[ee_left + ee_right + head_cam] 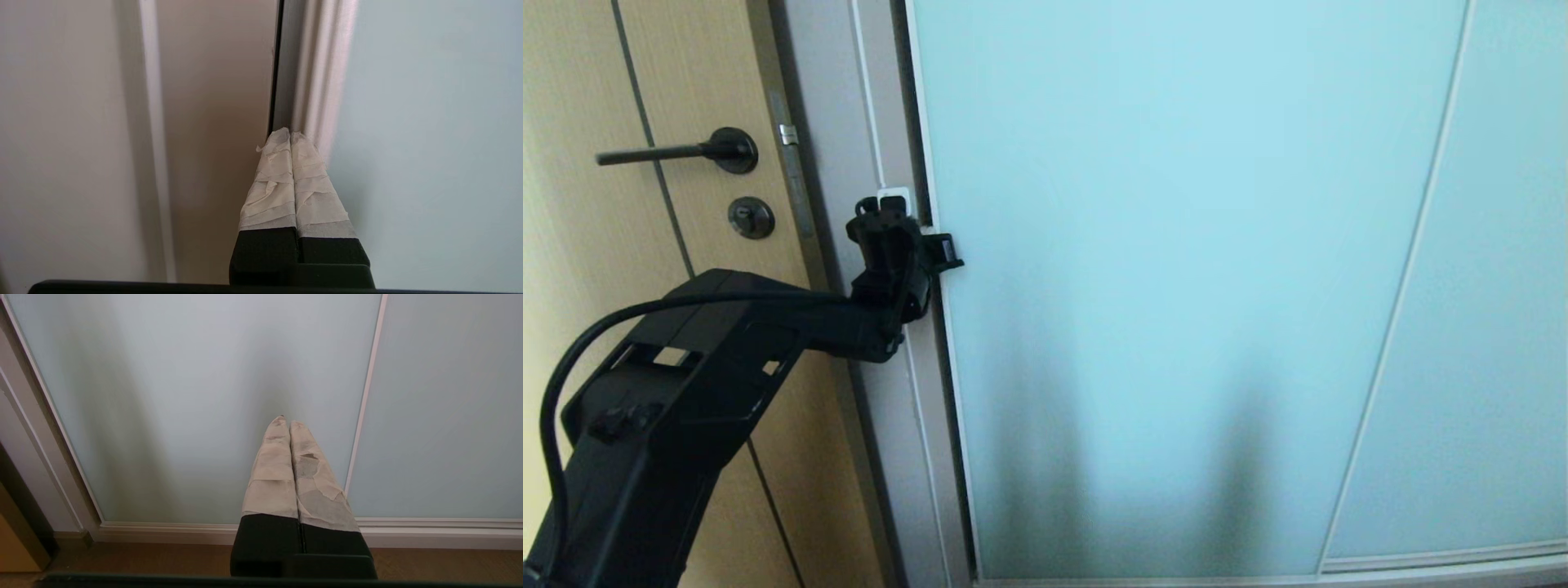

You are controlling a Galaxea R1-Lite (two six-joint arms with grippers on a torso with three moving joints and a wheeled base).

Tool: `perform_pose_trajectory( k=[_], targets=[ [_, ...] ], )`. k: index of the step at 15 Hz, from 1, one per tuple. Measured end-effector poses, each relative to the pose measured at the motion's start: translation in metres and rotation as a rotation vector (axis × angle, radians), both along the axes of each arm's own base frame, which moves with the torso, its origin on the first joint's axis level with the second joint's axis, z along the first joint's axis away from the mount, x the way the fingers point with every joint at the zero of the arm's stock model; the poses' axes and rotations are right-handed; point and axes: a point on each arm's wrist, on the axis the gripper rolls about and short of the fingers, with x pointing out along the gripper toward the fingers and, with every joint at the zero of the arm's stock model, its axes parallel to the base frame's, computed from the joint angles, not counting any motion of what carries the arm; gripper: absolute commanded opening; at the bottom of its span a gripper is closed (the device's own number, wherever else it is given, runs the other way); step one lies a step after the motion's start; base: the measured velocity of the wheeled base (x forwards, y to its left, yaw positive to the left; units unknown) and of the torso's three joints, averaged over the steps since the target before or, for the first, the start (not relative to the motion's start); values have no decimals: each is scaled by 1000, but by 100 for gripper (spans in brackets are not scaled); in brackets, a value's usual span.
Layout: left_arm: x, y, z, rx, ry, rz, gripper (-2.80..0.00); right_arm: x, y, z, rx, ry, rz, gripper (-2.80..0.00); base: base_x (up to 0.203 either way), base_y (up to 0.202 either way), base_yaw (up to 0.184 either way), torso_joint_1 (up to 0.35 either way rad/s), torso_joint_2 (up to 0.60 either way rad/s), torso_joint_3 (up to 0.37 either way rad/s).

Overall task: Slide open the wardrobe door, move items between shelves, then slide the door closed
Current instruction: Open the door

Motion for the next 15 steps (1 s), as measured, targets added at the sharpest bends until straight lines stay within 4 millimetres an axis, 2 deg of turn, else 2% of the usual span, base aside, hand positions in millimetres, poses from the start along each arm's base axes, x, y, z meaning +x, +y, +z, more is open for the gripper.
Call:
perform_pose_trajectory(
  k=[5, 15],
  targets=[
    [1, -8, -8, 3, 17, -12, -280, 0, 0, 0, 0, 0, 0, -280, 0, 0, 0, 0, 0, 0],
    [-3, -66, -36, 21, 51, -120, -280, 0, 0, 0, 0, 0, 0, -280, 0, 0, 0, 0, 0, 0]
  ],
)
